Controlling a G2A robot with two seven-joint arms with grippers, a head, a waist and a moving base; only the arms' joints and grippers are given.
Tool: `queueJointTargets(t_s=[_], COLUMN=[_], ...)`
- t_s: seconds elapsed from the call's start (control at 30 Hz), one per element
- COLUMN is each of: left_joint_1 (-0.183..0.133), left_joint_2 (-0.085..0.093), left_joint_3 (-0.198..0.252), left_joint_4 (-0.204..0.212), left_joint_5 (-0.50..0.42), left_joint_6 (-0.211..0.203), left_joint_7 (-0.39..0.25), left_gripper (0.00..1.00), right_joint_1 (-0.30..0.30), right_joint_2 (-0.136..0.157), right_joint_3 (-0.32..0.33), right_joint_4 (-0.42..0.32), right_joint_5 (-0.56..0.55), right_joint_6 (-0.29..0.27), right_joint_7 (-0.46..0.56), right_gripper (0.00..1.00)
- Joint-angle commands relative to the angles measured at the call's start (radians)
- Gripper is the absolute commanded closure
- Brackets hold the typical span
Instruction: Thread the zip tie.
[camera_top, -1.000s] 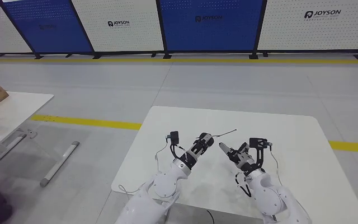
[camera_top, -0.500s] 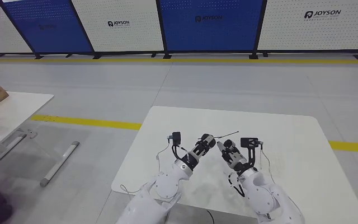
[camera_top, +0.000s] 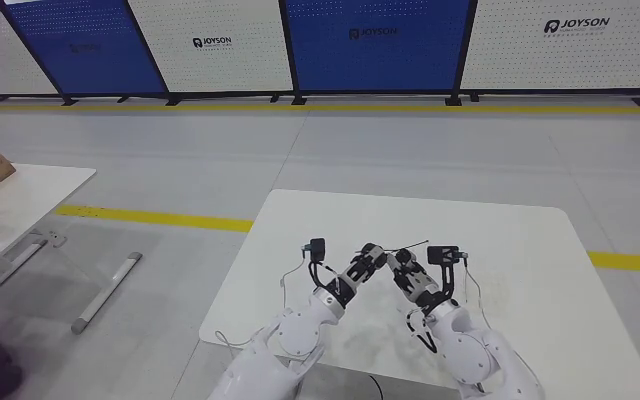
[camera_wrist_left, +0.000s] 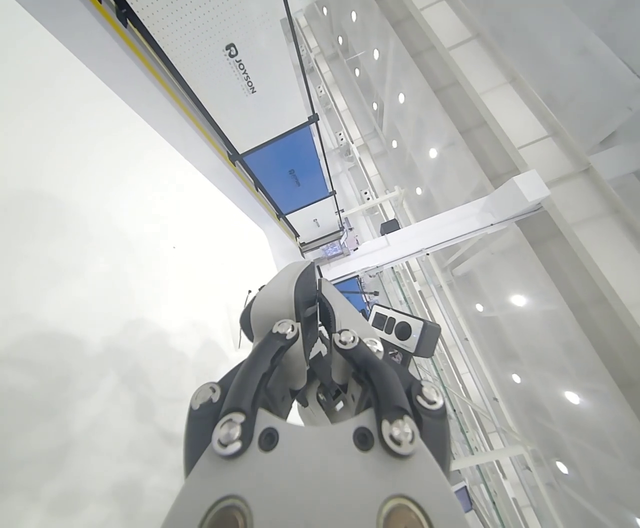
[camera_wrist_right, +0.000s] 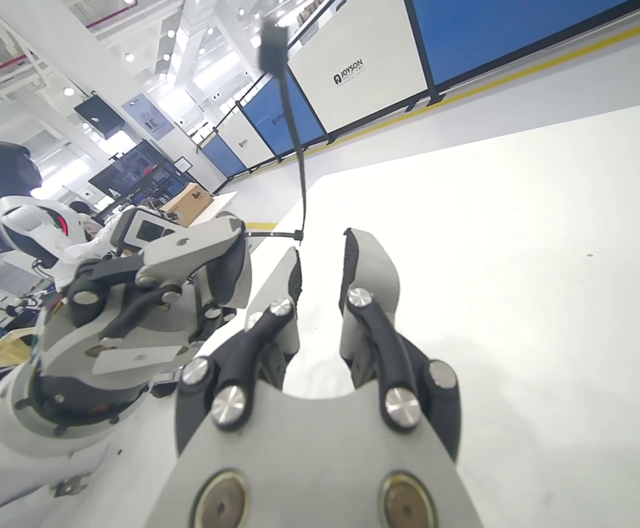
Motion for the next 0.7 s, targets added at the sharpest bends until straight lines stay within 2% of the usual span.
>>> queueJointTargets(t_s=[0.0, 0.2, 0.37, 0.5, 0.6, 0.67], left_joint_1=[-0.001, -0.002, -0.002, -0.001, -0.001, 0.000], left_joint_2=[0.000, -0.001, -0.001, -0.001, -0.002, -0.002], left_joint_3=[0.001, 0.006, 0.010, 0.011, 0.013, 0.013], left_joint_4=[0.000, 0.005, 0.008, 0.008, 0.008, 0.008], left_joint_5=[0.003, 0.011, 0.017, 0.029, 0.032, 0.035], left_joint_6=[0.001, 0.005, 0.005, 0.004, 0.003, 0.003], left_joint_7=[0.000, -0.003, -0.002, 0.009, 0.013, 0.016], left_gripper=[1.00, 1.00, 1.00, 1.00, 1.00, 1.00], right_joint_1=[-0.001, -0.005, -0.007, -0.009, -0.011, -0.013], right_joint_2=[0.000, 0.000, 0.000, 0.000, 0.000, 0.000], right_joint_3=[0.000, 0.001, 0.002, 0.004, 0.005, 0.006], right_joint_4=[-0.001, -0.002, -0.004, -0.005, -0.006, -0.006], right_joint_5=[0.000, 0.002, 0.004, 0.006, 0.007, 0.009], right_joint_6=[-0.003, -0.009, -0.013, -0.015, -0.018, -0.024], right_joint_7=[-0.003, -0.013, -0.018, -0.021, -0.022, -0.020], right_gripper=[0.76, 0.81, 0.81, 0.90, 0.91, 0.96])
